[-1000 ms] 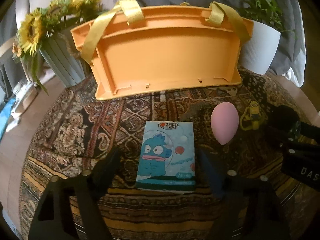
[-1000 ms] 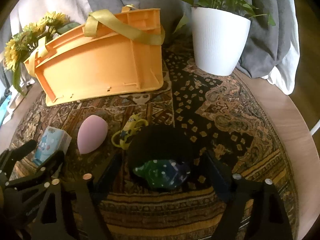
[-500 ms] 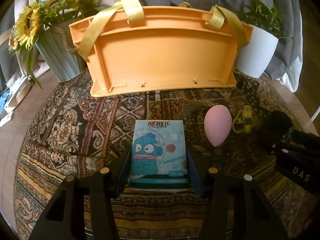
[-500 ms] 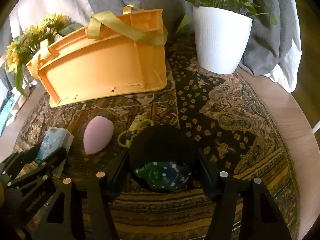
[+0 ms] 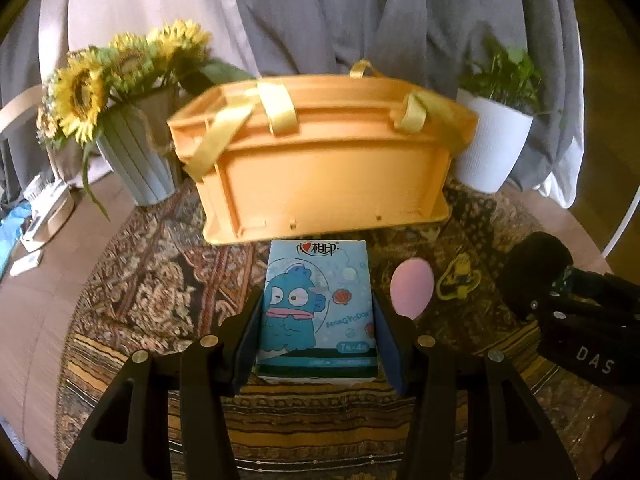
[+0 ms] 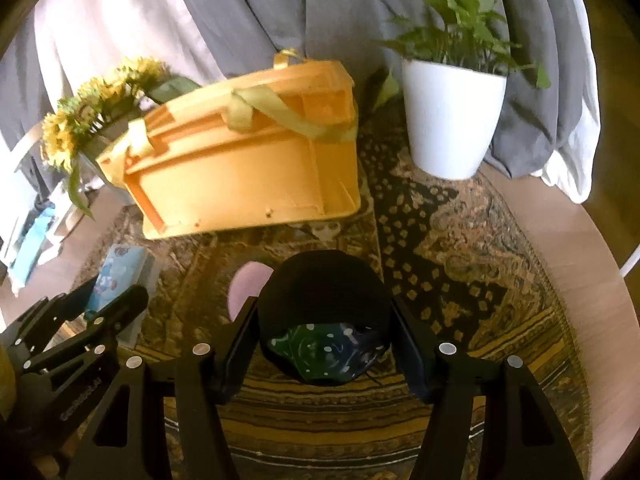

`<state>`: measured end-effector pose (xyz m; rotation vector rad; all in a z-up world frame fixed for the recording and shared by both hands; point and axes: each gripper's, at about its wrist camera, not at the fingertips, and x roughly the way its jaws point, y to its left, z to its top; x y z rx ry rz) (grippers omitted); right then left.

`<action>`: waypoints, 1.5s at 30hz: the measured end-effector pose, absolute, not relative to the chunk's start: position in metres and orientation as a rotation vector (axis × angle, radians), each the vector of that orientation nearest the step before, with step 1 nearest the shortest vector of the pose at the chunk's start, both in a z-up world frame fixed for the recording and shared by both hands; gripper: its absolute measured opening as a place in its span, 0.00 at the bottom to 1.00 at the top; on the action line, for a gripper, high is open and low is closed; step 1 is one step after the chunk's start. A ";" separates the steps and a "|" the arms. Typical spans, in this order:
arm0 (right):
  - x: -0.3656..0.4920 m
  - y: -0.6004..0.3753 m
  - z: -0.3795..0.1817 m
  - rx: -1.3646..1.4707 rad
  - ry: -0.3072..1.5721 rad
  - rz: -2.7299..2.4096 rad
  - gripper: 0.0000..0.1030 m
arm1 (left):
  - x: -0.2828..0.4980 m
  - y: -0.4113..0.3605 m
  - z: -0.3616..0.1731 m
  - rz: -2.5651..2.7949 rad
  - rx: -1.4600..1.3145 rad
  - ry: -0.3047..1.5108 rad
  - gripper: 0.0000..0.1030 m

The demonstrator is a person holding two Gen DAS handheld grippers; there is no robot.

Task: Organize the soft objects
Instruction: 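Grasp the blue tissue pack with the left gripper while the right gripper grasps the dark green ball, then lift the tissue pack with the left gripper while the right gripper carries the ball to the crate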

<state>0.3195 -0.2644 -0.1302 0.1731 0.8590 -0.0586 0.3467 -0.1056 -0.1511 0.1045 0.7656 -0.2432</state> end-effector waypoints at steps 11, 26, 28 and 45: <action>0.316 -0.251 -0.089 0.162 0.770 -0.030 0.62 | 0.336 -0.090 -0.110 -0.256 0.073 0.692 0.50; 0.319 -0.229 -0.034 0.137 0.624 0.010 0.62 | 0.328 -0.067 -0.049 -0.243 0.045 0.535 0.50; 0.321 -0.227 -0.030 0.135 0.610 0.014 0.62 | 0.328 -0.065 -0.045 -0.239 0.046 0.522 0.50; 0.348 -0.220 0.006 0.114 0.499 0.027 0.62 | 0.346 -0.057 -0.004 -0.227 0.045 0.404 0.50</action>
